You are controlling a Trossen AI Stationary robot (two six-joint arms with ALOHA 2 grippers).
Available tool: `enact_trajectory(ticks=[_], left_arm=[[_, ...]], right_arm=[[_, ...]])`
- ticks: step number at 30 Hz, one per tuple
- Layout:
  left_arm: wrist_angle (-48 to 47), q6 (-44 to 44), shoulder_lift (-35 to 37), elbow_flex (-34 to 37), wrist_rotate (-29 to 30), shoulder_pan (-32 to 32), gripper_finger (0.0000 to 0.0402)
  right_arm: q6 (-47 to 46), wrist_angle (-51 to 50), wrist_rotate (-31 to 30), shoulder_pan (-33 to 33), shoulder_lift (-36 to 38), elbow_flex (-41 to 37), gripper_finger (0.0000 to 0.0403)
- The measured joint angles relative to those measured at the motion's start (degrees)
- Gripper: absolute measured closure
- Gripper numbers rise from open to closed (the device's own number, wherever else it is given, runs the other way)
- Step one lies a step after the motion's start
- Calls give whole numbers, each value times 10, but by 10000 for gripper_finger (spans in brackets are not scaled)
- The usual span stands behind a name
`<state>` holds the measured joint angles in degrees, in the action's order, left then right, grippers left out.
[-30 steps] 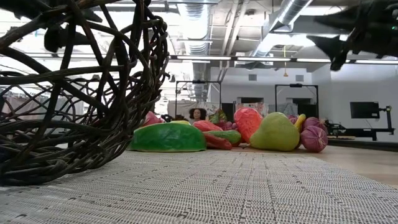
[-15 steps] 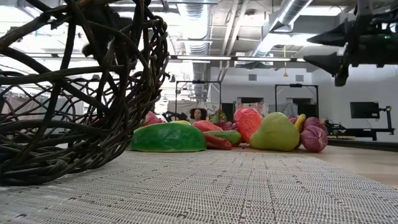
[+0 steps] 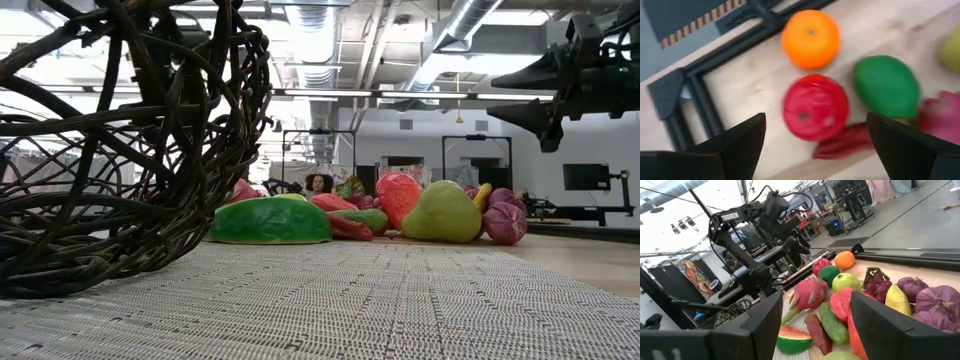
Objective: Build produce basket
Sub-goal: Put the red apple into the mesh basket
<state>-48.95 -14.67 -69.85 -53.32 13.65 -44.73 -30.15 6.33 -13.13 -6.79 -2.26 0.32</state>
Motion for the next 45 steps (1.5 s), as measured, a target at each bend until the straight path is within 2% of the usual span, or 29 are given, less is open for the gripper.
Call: enact_trajectory(ticks=[7, 13, 20, 28, 40, 45], left_arm=[[20, 29, -52, 0, -58, -52, 70], [58, 40, -96, 0, -73, -53, 70], [59, 43, -149, 0, -84, -53, 69], [67, 39, -173, -3, -93, -48, 71], [62, 29, -168, -1, -94, -48, 148], [49, 21, -154, -4, -103, -48, 152]], right_arm=[[2, -4, 0, 0, 0, 0, 148], [2, -20, 0, 0, 0, 0, 148], [2, -23, 1, 0, 0, 0, 148], [2, -24, 2, 0, 0, 0, 148], [2, -26, 1, 0, 0, 0, 148], [2, -26, 1, 0, 0, 0, 148]])
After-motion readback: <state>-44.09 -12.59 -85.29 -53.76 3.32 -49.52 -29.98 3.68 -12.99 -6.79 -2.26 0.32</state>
